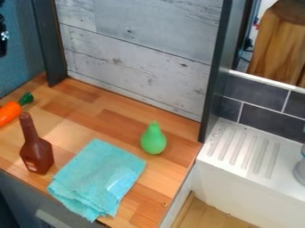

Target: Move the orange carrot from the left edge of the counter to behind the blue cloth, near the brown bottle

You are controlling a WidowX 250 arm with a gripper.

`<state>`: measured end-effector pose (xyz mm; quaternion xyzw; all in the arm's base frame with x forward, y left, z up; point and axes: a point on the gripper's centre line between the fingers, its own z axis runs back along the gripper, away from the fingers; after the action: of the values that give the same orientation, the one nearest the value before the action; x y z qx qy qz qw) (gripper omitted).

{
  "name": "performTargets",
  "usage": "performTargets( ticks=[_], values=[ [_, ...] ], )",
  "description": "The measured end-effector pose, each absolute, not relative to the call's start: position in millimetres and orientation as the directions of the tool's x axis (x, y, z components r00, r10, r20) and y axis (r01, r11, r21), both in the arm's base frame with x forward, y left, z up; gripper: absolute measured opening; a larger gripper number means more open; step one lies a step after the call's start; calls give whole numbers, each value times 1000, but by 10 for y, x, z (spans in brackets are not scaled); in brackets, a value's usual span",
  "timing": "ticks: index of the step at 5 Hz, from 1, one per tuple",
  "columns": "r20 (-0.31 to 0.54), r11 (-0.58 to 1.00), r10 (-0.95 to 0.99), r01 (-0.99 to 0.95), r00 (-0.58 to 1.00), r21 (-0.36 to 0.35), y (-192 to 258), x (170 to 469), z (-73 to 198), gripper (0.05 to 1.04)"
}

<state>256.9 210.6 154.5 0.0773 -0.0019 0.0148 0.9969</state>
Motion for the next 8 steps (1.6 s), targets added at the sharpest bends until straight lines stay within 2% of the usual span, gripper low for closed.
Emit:
performTargets(
  ticks=[1,2,3,5,8],
  values=[
    [-23,991,26,-23,999,132,2092,2571,1434,1000],
    [-103,993,17,-6,995,115,2212,2647,1116,1000],
    [-147,994,23,-7,989,110,2346,2688,948,1000],
    [-262,988,83,-45,962,149,2498,2561,610,1000],
    [-328,992,90,-56,940,110,2441,2501,272,1000]
  ],
)
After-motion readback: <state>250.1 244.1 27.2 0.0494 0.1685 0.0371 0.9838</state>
